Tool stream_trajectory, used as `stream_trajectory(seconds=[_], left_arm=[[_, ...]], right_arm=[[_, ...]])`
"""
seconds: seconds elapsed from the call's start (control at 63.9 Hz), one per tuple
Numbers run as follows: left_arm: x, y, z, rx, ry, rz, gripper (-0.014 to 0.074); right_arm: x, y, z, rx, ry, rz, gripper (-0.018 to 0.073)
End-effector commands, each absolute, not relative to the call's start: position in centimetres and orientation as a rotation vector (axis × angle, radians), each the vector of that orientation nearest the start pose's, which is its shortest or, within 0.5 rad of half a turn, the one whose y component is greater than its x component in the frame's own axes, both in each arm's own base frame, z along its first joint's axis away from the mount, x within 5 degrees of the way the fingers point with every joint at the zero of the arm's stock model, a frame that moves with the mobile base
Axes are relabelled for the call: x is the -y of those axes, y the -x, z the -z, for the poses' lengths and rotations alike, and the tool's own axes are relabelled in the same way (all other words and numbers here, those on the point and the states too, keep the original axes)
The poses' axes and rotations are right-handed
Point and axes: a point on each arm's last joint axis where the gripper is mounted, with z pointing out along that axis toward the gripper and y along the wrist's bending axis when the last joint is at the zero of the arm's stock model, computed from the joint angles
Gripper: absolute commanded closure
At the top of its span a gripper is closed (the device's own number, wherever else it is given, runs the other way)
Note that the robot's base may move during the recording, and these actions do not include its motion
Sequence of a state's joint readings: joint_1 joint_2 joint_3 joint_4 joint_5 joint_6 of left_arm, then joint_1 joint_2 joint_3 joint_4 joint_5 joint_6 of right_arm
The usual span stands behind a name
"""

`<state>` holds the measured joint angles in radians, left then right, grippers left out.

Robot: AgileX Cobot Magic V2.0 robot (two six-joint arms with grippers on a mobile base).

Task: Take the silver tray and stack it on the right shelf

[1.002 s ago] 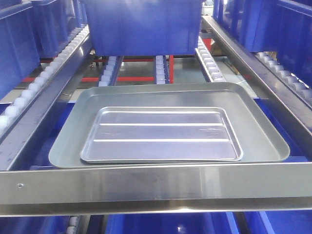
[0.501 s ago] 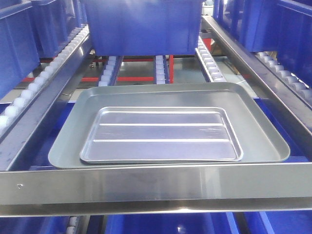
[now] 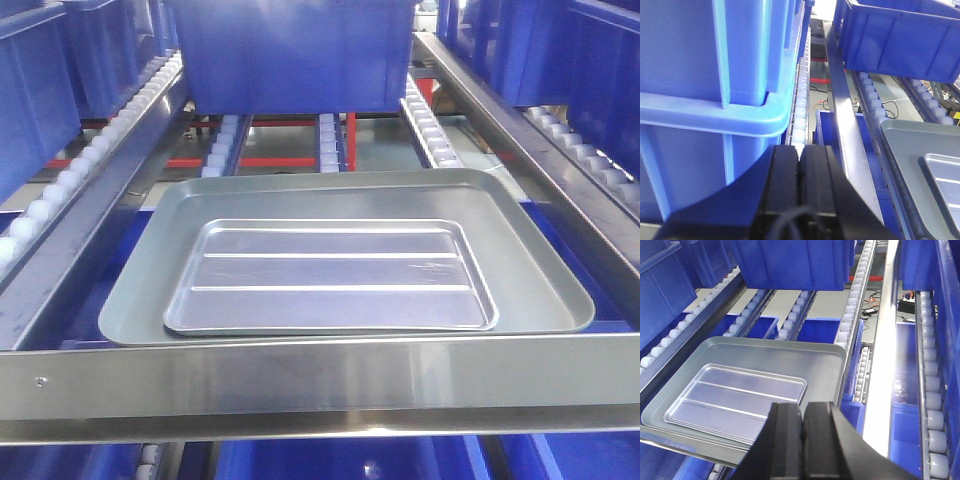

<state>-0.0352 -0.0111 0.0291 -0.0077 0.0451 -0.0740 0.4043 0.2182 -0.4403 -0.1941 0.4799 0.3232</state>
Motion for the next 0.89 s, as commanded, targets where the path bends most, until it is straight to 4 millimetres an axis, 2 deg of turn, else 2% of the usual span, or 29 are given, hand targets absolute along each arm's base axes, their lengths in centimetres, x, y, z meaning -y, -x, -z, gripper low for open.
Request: stream_trajectory(seconds=[0.0, 0.454, 0.611, 0.736, 0.877], left_arm=[[0.2, -5.6, -20.2, -1.457, 0.043, 0.101, 0.0689], [0.2, -5.6, -20.2, -1.457, 0.043, 0.101, 0.0689], [0.2, -5.6, -20.2, -1.457, 0.043, 0.101, 0.0689], [0.2, -5.6, -20.2, -1.457, 0.043, 0.101, 0.0689], [0.2, -5.6, -20.2, -1.457, 0.043, 0.101, 0.0689]], right_arm=[[-1.4, -5.3, -32.0, -1.630, 0.171, -0.332, 0.0503], [-1.5, -5.3, -32.1, -1.620, 0.170, -0.333, 0.0503], [-1.1, -5.4, -32.2, -1.596, 0.126, -0.271, 0.0503], [-0.9, -5.7, -31.1, -1.567, 0.087, -0.173, 0.0503], [-0.3, -5.4, -29.0, -1.442, 0.017, -0.065, 0.0503]])
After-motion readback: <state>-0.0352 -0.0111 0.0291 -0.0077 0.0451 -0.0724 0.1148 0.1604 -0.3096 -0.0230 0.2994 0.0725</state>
